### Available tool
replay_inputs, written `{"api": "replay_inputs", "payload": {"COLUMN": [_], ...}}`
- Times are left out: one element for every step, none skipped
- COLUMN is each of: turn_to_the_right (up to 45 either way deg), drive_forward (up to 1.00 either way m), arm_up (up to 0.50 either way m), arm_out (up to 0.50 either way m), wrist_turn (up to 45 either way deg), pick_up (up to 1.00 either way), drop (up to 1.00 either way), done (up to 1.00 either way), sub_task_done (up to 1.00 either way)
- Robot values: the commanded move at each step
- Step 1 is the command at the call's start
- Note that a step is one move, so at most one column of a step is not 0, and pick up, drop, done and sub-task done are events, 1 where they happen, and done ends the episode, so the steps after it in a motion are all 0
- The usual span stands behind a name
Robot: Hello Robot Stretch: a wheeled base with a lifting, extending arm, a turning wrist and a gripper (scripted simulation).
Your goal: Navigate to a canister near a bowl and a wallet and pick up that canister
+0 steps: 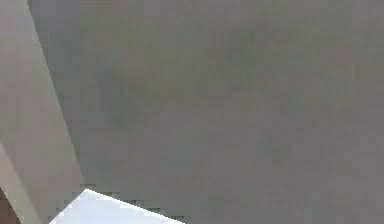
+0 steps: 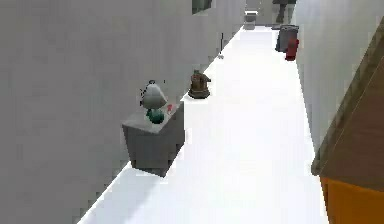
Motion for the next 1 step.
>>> {"api": "replay_inputs", "payload": {"turn_to_the_right": [-45.0], "drive_forward": [0.00], "arm_up": [0.00], "arm_out": [0.00], "wrist_turn": [0.0], "pick_up": [0.00], "drop": [0.00], "done": [0.00], "sub_task_done": [0.00]}}
